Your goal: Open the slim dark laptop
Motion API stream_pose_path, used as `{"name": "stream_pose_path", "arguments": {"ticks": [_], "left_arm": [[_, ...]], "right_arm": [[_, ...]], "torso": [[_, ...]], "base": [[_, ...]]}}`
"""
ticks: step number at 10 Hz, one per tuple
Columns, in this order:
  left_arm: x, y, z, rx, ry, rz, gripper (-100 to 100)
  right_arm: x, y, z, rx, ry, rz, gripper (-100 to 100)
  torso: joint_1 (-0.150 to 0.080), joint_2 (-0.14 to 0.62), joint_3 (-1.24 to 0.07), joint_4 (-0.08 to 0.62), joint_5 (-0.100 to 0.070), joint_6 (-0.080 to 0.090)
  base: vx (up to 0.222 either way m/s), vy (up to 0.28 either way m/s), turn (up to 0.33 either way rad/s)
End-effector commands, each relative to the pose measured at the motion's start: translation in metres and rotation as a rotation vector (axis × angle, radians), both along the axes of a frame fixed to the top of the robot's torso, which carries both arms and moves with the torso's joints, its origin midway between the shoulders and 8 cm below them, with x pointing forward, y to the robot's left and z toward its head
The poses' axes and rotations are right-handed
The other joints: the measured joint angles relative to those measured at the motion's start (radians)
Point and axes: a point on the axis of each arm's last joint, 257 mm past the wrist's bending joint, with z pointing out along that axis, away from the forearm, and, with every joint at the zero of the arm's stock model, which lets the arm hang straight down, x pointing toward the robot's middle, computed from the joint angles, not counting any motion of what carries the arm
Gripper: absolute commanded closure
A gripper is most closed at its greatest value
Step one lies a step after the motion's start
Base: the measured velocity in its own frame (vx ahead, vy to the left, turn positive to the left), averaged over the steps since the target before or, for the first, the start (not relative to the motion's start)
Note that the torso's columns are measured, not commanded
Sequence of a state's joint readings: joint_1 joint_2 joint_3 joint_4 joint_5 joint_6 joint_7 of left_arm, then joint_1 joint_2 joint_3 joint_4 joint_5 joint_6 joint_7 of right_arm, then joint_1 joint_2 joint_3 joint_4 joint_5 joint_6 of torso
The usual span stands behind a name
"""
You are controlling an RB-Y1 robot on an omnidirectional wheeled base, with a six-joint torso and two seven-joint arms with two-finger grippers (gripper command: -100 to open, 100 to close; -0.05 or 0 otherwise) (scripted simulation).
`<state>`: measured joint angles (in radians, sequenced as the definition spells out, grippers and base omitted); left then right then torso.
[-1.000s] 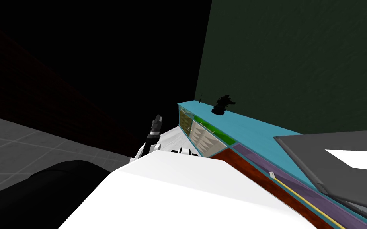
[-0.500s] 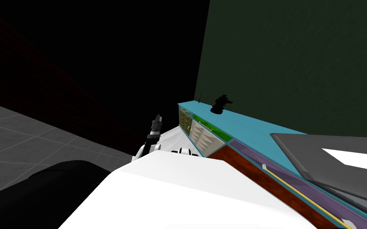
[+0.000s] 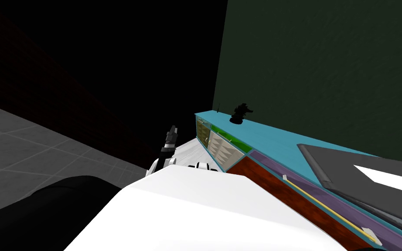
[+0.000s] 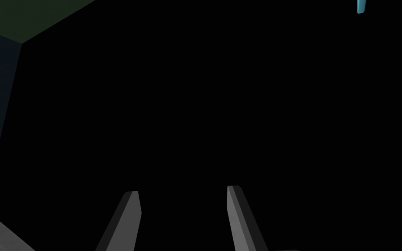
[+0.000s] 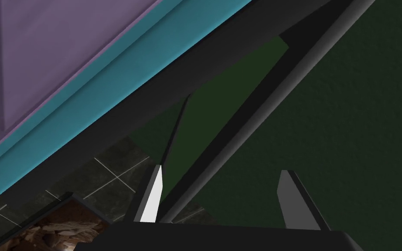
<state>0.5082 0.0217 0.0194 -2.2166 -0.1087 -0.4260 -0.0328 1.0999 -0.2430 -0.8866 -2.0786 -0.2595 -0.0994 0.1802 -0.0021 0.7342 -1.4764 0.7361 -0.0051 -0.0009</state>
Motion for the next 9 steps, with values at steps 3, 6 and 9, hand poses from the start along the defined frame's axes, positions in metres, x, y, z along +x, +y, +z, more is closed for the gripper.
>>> {"name": "stream_pose_path", "arguments": {"ticks": [3,6,9], "left_arm": [[0.0,0.0,0.0,0.0,0.0,0.0,0],[0.0,0.0,0.0,0.0,0.0,0.0,0],[0.0,0.0,0.0,0.0,0.0,0.0,0]], "right_arm": [[-0.005,0.009,0.034,-0.011,0.002,0.006,-100],[-0.003,0.02,0.058,-0.016,0.006,0.018,-100],[-0.003,0.019,0.055,-0.011,0.006,0.014,0]], "torso": [[0.006,0.003,-0.001,0.001,0.008,0.0],[0.004,0.005,0.0,0.002,0.007,0.001],[0.003,0.005,0.0,0.002,0.007,0.001]], "base": [[0.027,-0.019,-0.021],[0.022,-0.017,-0.032],[0.002,-0.003,-0.002]]}}
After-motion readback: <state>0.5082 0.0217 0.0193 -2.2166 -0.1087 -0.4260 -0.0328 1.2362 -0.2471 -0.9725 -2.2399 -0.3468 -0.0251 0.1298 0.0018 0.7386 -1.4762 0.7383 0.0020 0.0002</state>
